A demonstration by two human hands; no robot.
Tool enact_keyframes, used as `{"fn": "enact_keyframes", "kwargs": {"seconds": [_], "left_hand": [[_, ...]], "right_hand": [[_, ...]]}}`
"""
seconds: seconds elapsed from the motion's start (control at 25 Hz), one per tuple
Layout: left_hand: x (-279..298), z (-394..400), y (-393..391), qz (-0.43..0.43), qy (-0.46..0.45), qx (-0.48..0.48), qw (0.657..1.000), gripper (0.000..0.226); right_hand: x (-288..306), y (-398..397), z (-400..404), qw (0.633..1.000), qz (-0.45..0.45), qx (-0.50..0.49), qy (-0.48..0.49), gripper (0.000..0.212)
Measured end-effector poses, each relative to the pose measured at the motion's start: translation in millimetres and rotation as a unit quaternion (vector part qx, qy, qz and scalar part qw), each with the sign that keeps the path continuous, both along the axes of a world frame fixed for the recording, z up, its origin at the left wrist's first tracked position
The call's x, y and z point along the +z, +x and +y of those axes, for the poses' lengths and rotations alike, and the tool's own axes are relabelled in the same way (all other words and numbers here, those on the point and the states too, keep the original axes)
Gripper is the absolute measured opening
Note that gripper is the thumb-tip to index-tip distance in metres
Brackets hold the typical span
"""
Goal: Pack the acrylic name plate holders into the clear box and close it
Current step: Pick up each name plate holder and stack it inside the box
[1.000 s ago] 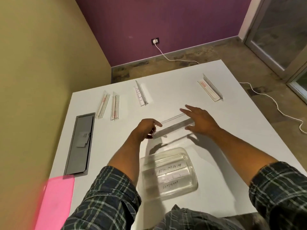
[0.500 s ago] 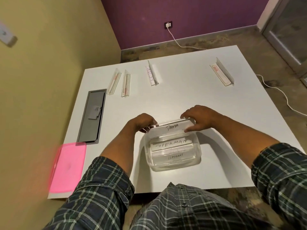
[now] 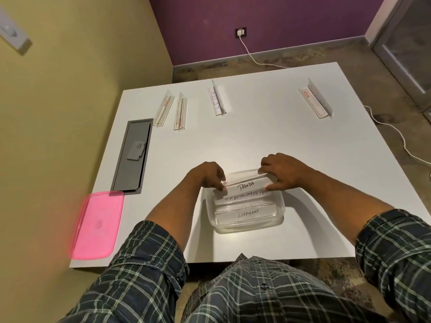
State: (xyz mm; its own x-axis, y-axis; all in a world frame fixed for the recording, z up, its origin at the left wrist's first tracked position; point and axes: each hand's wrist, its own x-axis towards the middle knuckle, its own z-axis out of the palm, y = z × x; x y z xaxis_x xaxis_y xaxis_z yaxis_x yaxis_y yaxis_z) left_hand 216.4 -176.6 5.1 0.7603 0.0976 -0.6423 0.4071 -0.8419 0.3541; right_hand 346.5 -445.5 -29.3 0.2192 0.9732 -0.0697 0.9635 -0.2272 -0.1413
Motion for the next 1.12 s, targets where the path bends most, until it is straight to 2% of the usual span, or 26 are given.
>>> {"fn": "enact_keyframes", "kwargs": {"seconds": [0.2, 0.48, 0.56, 0.8, 0.92, 1.04, 1.12], "left_hand": [[-11, -12, -7, -0.014, 0.132, -0.079, 0.988, 0.030], [-30, -23, -22, -0.047, 0.257, -0.171, 0.950, 0.026], [-32, -24, -22, -0.048, 0.270, -0.186, 0.943, 0.027], [-34, -22, -18, -0.044, 0.275, -0.210, 0.937, 0.027], [-30, -21, -9, -0.059, 0.257, -0.219, 0.939, 0.020], [-19, -23, 6, -0.142, 0.254, -0.216, 0.932, 0.029], [-10, -23, 21, -0.189, 0.238, -0.172, 0.937, 0.034]], "right_hand": [[-8, -17, 9, 0.994, -0.078, 0.005, -0.076, 0.053], [-16, -36, 31, 0.975, -0.125, -0.027, -0.182, 0.040], [-18, -38, 34, 0.970, -0.132, -0.006, -0.205, 0.023], [-21, -34, 40, 0.961, -0.135, 0.022, -0.240, 0.024], [-18, -30, 40, 0.972, -0.102, 0.034, -0.208, 0.020], [-8, -21, 35, 0.992, -0.089, 0.044, -0.083, 0.036], [0, -10, 30, 0.994, -0.104, 0.035, -0.012, 0.036]]}}
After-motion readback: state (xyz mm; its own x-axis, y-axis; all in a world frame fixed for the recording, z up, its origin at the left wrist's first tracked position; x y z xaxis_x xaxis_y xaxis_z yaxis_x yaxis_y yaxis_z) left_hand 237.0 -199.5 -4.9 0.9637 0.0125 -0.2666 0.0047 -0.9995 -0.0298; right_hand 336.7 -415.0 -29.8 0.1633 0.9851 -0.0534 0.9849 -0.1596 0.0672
